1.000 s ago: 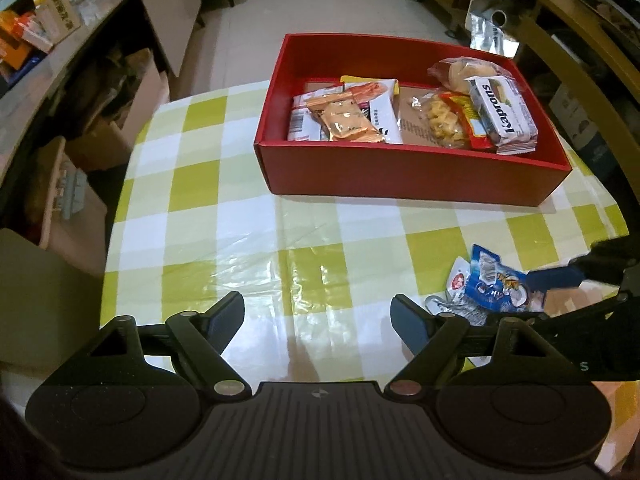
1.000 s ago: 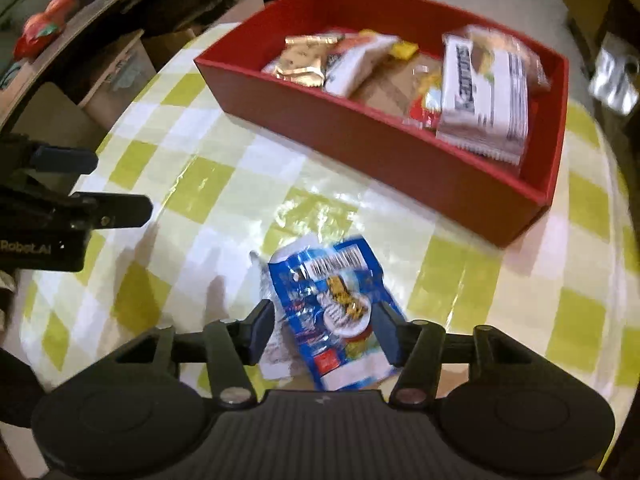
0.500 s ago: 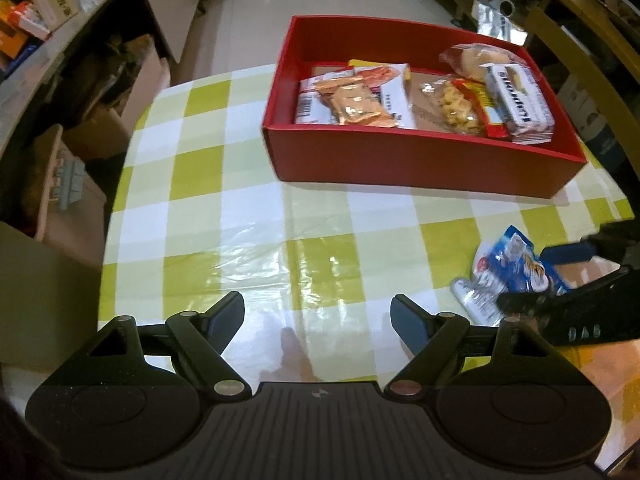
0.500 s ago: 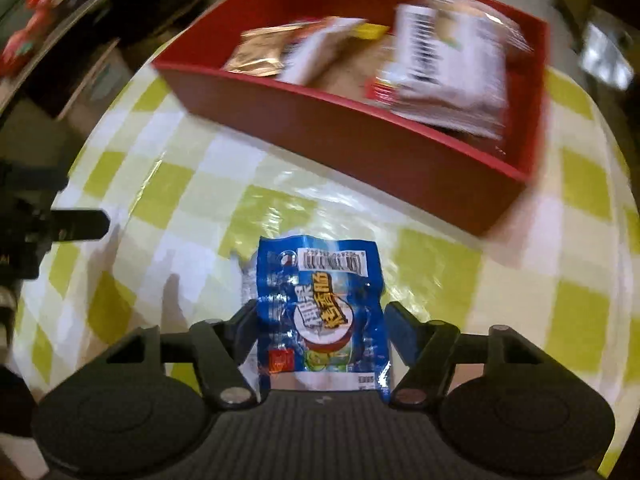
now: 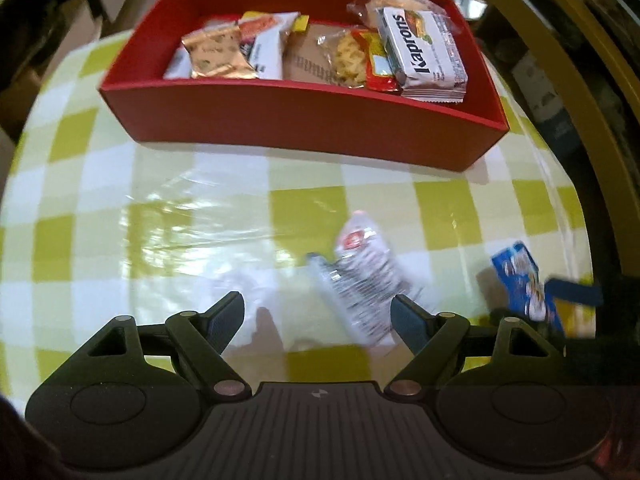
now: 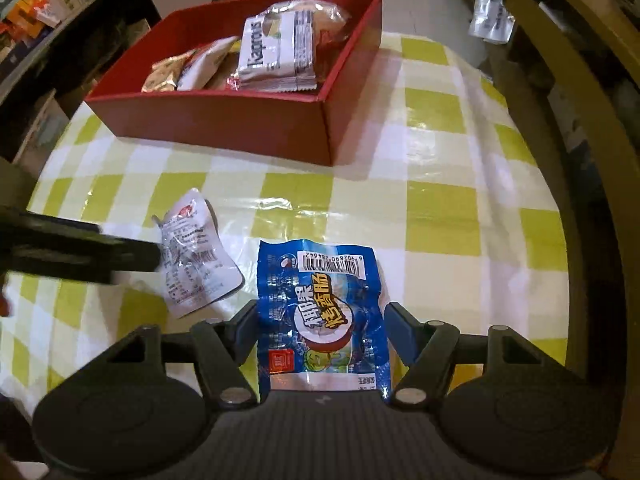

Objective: Organize snacks
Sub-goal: 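Grasp the white-silver snack pack with the left gripper while the right holds the blue bag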

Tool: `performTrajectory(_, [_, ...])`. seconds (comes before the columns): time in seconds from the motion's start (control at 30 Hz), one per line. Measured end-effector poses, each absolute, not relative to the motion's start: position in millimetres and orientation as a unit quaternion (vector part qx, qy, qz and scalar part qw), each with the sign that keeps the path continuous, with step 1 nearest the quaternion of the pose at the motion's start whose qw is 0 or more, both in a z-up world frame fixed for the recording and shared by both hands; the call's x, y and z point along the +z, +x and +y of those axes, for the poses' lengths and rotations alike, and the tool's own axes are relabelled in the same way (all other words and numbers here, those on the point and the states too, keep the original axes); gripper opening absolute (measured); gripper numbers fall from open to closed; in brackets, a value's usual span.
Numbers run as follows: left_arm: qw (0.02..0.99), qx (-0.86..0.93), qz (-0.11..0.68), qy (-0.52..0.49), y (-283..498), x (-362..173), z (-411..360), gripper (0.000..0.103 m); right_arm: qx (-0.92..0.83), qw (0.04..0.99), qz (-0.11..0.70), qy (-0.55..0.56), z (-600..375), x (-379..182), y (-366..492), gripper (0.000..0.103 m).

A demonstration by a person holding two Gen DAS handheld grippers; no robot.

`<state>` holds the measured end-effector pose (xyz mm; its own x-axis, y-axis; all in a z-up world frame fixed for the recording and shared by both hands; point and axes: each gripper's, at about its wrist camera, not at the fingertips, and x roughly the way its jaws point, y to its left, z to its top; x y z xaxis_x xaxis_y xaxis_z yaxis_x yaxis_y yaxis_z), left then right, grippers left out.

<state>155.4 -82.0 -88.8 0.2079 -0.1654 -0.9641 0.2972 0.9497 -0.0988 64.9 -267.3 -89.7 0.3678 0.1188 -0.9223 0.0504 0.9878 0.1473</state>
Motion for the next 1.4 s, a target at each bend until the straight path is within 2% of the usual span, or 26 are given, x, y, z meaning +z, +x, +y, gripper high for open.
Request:
performTrajectory(0.17, [0.77, -0.069, 0.634, -0.009, 159.6, -114.4, -98.9, 0.085, 0.038, 0.829, 0.553, 0.075, -269.1, -88.0, 63.3, 0.075])
performTrajectory(0.23, [0.769, -0.043, 0.637, -0.035, 161.7, -121.5, -100.2, 0.09, 0.04, 0.829, 0.552, 0.077, -271.6, -88.7, 61.6, 0.075])
performTrajectory(0.37, [0.777, -0.002, 0.628, -0.05, 166.8, -122.5, -106.6, 0.091, 0.038, 0.832, 0.548, 0.077, -276.6, -86.4, 57.6, 0.075])
performTrajectory(0.47, [0.791, -0.013, 0.611, 0.006, 156.3, -121.6, -116.0, 0.082, 0.037, 0.833, 0.546, 0.08, -280.3, -84.5, 54.8, 0.075])
performTrajectory(0.57, [0.805, -0.052, 0.59, 0.042, 136.9, -116.7, -115.1, 0.061, 0.038, 0.836, 0.542, 0.079, -277.6, -80.5, 53.1, 0.075])
performTrajectory(0.83, [0.794, -0.085, 0.586, 0.14, 103.4, -110.0, -74.2, 0.057, 0.069, 0.828, 0.555, 0.041, -232.0, -84.0, 54.2, 0.074])
performTrajectory(0.87, [0.79, -0.096, 0.589, 0.142, 102.6, -109.7, -69.1, 0.058, 0.067, 0.824, 0.561, 0.036, -225.8, -87.9, 56.6, 0.074])
performTrajectory(0.93, [0.789, -0.098, 0.595, 0.121, 108.0, -109.1, -61.5, 0.074, 0.065, 0.818, 0.571, 0.027, -216.5, -96.4, 61.7, 0.075])
performTrajectory(0.97, [0.792, -0.096, 0.593, 0.111, 111.3, -110.3, -57.7, 0.085, 0.064, 0.815, 0.576, 0.024, -212.7, -100.0, 64.0, 0.075])
performTrajectory(1.13, [0.781, -0.09, 0.61, 0.102, 125.6, -123.7, -53.1, 0.088, 0.061, 0.803, 0.592, 0.001, -197.7, -116.5, 72.7, 0.075])
performTrajectory(1.2, [0.782, -0.085, 0.61, 0.093, 126.3, -129.4, -49.6, 0.096, 0.064, 0.804, 0.592, -0.004, -195.4, -119.0, 73.2, 0.078])
performTrajectory(1.23, [0.784, -0.082, 0.609, 0.089, 125.6, -131.1, -48.4, 0.096, 0.064, 0.805, 0.59, -0.005, -195.2, -119.0, 73.6, 0.079])
performTrajectory(1.33, [0.787, -0.089, 0.606, 0.079, 122.5, -128.9, -47.3, 0.085, 0.069, 0.805, 0.59, 0.001, -196.2, -120.5, 75.1, 0.087])
performTrajectory(1.4, [0.791, -0.098, 0.598, 0.086, 118.4, -123.9, -50.9, 0.072, 0.073, 0.803, 0.591, 0.008, -196.4, -122.0, 75.3, 0.095])
